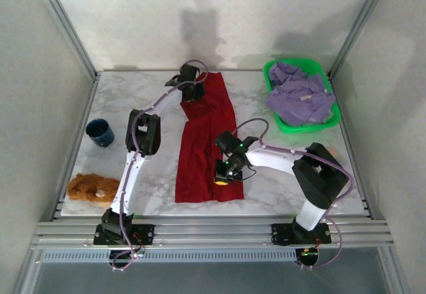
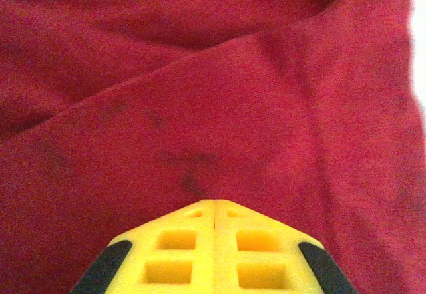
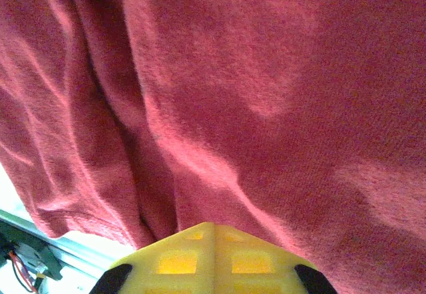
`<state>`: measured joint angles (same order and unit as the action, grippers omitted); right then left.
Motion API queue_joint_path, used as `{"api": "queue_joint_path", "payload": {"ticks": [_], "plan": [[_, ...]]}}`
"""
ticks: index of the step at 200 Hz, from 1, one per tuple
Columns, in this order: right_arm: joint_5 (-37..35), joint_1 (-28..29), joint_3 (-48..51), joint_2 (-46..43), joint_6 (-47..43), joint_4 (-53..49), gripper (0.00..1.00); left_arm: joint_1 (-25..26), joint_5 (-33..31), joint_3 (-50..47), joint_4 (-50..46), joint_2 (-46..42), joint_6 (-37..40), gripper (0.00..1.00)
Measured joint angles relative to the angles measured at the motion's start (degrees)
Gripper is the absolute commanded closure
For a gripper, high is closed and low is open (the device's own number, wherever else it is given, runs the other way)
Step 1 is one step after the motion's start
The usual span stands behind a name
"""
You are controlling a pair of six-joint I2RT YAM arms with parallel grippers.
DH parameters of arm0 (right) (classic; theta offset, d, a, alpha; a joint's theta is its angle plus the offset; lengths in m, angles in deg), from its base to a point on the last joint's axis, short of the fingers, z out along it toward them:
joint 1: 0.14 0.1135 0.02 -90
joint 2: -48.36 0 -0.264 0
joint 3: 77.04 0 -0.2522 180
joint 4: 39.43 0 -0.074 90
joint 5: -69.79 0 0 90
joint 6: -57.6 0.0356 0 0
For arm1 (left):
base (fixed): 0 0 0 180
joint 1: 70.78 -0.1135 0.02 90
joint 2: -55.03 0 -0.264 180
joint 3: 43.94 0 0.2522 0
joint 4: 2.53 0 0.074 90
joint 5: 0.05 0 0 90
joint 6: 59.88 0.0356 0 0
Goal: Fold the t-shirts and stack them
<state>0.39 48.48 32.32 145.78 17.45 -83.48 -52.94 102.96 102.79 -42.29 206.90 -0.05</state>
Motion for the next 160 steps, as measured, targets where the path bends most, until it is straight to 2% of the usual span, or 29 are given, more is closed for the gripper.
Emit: {"api": "queue_joint_path", "payload": {"ticks": [45, 95, 119, 148, 160], "plan": [[0.0, -0.1, 2.0, 0.9, 0.5, 0.8, 1.0, -1.0, 0.7, 1.3, 0.6, 0.9, 0.5, 1.0], [0.6, -0.4, 2.3, 1.8, 0.5, 1.3, 1.0, -2.1, 12.3, 12.5, 6.0, 9.4, 1.4, 1.0], [0.5, -0.4, 2.2, 1.8, 0.5, 1.2, 1.0, -2.2, 15.6, 12.8, 6.5, 9.6, 1.9, 1.0], [-0.1, -0.5, 1.7, 1.8, 0.5, 0.4, 1.0, -2.1, 15.9, 8.7, 5.7, 6.2, 4.2, 1.0], [-1.1, -0.6, 1.5, 1.3, 0.5, -0.3, 1.0, -2.1, 15.6, 5.7, 4.9, 3.1, 5.4, 0.87]]}}
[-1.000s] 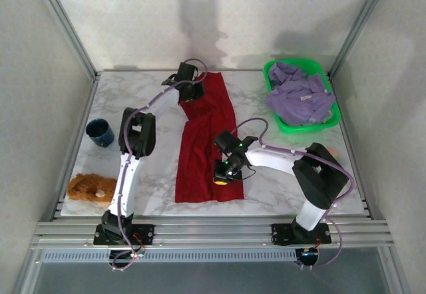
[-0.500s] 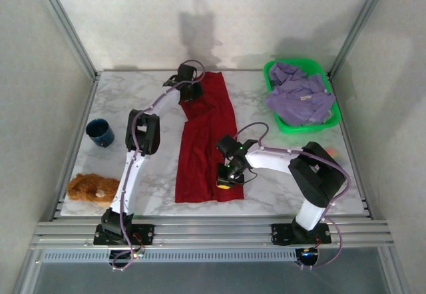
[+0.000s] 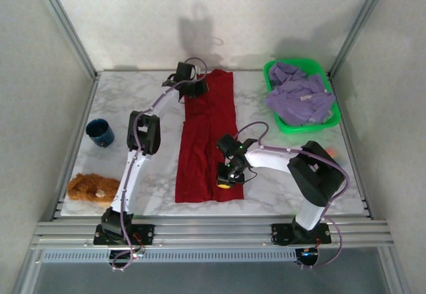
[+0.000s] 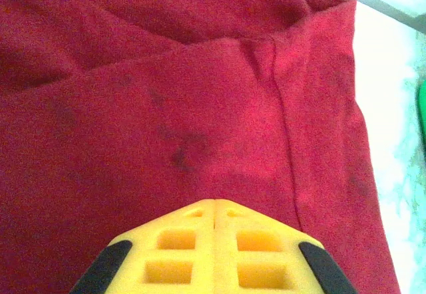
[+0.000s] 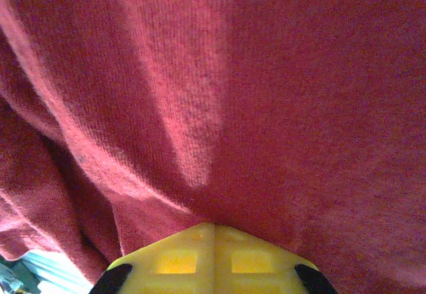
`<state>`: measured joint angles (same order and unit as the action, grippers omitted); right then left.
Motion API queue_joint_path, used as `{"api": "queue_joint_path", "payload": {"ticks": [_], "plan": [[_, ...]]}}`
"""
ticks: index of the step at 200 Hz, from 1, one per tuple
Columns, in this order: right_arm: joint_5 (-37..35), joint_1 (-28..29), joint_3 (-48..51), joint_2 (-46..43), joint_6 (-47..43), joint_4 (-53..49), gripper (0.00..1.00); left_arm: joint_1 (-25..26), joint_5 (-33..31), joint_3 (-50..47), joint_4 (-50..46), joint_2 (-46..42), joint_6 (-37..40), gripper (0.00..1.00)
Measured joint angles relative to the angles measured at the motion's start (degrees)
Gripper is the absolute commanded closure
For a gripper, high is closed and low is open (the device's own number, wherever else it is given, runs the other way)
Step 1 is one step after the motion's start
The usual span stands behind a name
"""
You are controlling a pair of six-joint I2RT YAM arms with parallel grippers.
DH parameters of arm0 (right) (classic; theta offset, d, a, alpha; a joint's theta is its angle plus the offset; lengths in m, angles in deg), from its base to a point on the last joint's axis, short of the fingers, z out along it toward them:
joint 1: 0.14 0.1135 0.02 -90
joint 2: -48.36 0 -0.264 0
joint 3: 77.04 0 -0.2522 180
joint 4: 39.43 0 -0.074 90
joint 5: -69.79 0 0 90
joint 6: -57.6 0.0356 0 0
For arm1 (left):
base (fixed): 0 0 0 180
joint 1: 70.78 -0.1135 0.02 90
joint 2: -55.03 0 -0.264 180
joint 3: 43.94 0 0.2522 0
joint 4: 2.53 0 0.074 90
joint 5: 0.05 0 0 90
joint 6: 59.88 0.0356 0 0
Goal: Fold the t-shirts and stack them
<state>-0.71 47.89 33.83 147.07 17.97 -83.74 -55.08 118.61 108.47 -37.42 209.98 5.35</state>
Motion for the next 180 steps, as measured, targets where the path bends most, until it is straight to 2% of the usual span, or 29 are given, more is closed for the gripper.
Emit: {"api": "queue_joint_path", "payload": {"ticks": [19, 53, 68, 96, 135, 155, 180], "plan": [[-2.1, -0.2, 0.0, -3.1, 0.0, -1.9, 1.0, 0.0, -1.5, -7.7, -0.1, -8.0, 2.0, 0.85], [-6.4, -1.8, 1.2, -15.3, 0.2, -6.2, 0.81, 0.0, -4.9, -26.9, 0.6, -29.6, 4.0, 0.78], [-7.9, -3.7, 3.3, -21.3, 0.5, -7.6, 0.71, 0.0, -5.4, -37.3, 1.6, -40.4, 4.1, 0.74], [-8.0, -8.3, 10.2, -28.9, 0.4, -9.1, 0.62, 0.7, -6.0, -61.8, 2.4, -59.5, 3.9, 0.7], [-5.5, -9.0, 17.2, -30.1, 0.2, -8.5, 0.57, 3.7, -5.8, -92.3, -0.2, -75.5, 0.8, 0.69], [-3.6, -9.0, 19.6, -29.7, 0.2, -6.7, 0.54, 5.8, -5.8, -100.1, -2.8, -82.8, -2.3, 0.66], [-2.0, -9.0, 20.2, -30.1, -0.7, -5.5, 0.49, 9.7, -6.2, -104.8, -4.7, -92.8, -6.7, 0.63]]}}
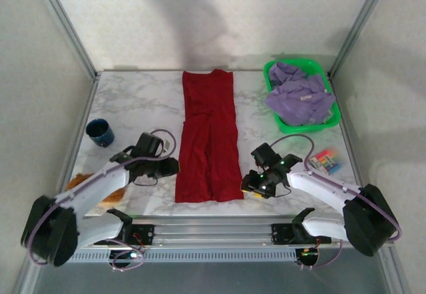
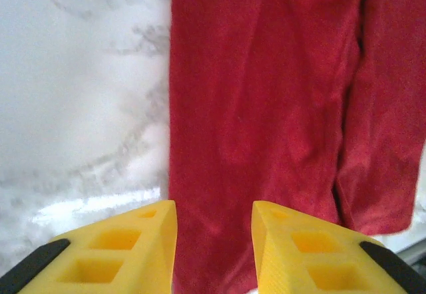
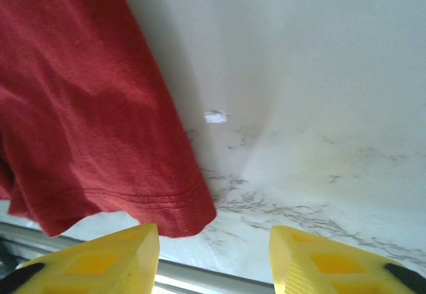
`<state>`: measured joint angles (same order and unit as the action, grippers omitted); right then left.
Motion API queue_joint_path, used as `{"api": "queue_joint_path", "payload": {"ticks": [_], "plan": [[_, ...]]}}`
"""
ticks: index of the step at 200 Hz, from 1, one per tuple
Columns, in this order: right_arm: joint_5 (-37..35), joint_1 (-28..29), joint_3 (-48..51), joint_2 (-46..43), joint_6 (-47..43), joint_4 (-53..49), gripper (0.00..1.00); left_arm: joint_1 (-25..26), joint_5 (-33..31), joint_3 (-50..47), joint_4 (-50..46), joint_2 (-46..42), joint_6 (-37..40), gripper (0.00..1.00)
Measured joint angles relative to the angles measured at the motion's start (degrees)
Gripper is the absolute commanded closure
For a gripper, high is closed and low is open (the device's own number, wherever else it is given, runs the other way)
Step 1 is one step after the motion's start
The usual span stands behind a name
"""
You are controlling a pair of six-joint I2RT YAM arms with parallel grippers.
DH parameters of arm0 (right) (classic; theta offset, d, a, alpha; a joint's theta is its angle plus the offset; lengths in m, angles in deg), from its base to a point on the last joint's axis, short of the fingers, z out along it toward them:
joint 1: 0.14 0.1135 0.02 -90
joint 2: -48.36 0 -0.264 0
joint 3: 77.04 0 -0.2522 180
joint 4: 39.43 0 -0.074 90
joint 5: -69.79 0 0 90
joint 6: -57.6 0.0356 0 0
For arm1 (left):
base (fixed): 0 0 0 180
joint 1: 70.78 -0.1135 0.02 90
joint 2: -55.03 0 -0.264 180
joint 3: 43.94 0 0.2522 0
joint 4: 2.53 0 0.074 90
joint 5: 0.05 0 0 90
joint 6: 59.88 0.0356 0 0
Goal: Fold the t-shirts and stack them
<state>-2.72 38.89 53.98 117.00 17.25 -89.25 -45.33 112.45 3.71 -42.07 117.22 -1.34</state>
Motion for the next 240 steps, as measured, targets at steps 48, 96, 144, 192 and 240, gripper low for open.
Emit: {"api": "queue_joint_path", "payload": {"ticks": [48, 96, 144, 192, 240], "plan": [[3.4, 0.0, 2.4, 0.0, -1.0, 5.4, 0.43, 6.4, 0.4, -2.7, 0.0, -4.5, -8.7, 0.57], [5.1, 1.3, 3.0, 3.8, -1.9, 9.7, 0.42, 8.7, 0.4, -9.7, -1.0, -8.7, -15.2, 0.57], [5.0, 2.9, 2.4, 7.4, -2.5, 11.1, 0.46, 11.0, 0.7, -12.2, 0.2, -9.0, -18.0, 0.57], [3.8, 3.9, 0.8, 9.1, -3.0, 9.4, 0.51, 11.7, 0.7, -12.6, 2.1, -7.6, -19.0, 0.6], [3.1, 4.4, -0.8, 11.0, -4.1, 7.8, 0.56, 13.0, 1.3, -12.6, 4.8, -3.2, -19.2, 0.65]]}}
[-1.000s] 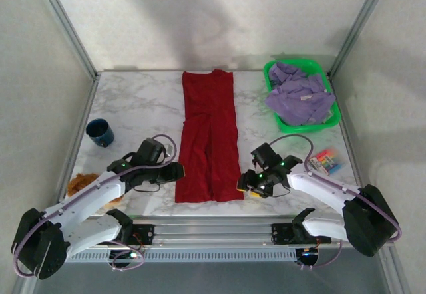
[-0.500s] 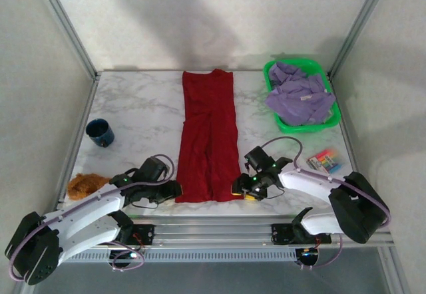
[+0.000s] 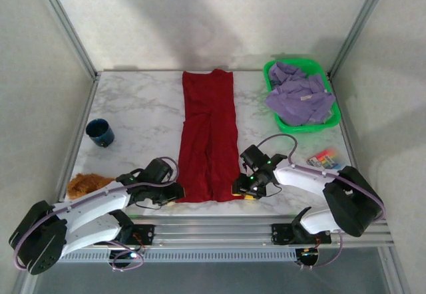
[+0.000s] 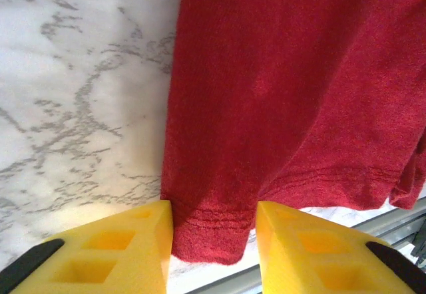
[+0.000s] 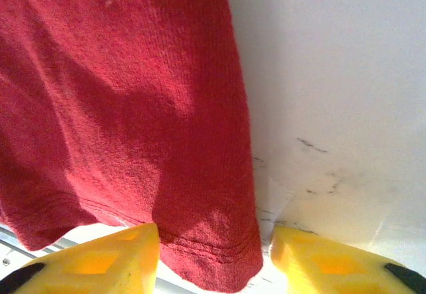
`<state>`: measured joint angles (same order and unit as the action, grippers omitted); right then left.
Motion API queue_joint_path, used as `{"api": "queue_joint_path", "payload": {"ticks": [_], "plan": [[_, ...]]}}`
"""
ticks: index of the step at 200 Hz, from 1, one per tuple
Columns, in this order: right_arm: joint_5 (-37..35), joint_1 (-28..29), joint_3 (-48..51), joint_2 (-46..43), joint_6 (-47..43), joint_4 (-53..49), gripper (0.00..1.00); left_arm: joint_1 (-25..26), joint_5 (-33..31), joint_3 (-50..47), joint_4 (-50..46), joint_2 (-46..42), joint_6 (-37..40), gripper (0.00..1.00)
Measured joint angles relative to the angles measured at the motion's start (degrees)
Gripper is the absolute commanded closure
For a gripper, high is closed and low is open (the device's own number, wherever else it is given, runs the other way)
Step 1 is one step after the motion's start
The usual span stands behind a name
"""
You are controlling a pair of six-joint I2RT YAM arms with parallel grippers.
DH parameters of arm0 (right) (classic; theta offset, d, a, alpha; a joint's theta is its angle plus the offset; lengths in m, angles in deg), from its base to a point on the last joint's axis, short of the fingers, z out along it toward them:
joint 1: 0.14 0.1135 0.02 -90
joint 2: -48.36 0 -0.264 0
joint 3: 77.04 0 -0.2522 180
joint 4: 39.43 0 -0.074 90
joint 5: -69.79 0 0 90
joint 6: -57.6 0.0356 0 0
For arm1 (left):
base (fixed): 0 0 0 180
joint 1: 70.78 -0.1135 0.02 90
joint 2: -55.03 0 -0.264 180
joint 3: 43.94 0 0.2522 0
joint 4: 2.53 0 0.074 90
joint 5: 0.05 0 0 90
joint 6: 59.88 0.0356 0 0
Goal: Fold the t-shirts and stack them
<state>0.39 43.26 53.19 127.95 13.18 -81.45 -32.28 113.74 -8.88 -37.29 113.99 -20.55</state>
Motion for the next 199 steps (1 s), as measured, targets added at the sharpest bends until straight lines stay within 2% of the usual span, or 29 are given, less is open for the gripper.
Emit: {"api": "queue_joint_path", "payload": {"ticks": [28, 56, 86, 137, 199], "plan": [[-0.5, 0.0, -1.0, 1.4, -0.3, -1.4, 0.67, 1.0, 0.5, 0.0, 2.4, 0.8, -0.7, 0.73], [-1.4, 0.0, -2.4, 2.9, -1.0, -3.5, 0.84, 1.7, 0.4, 0.0, 3.5, 1.2, -1.0, 0.89], [-0.4, 1.2, -3.5, 4.3, -2.1, -0.5, 1.0, 1.8, -0.1, 0.2, 2.8, 0.8, -1.1, 1.0], [0.1, 1.6, -3.7, 2.9, -2.3, -0.7, 1.0, 1.9, -0.9, 0.4, 0.8, -1.9, -1.0, 1.0], [0.3, 2.3, 0.3, -5.8, 1.8, -5.2, 1.0, 3.5, -0.6, 0.4, -1.5, -6.6, -3.8, 1.0]]}}
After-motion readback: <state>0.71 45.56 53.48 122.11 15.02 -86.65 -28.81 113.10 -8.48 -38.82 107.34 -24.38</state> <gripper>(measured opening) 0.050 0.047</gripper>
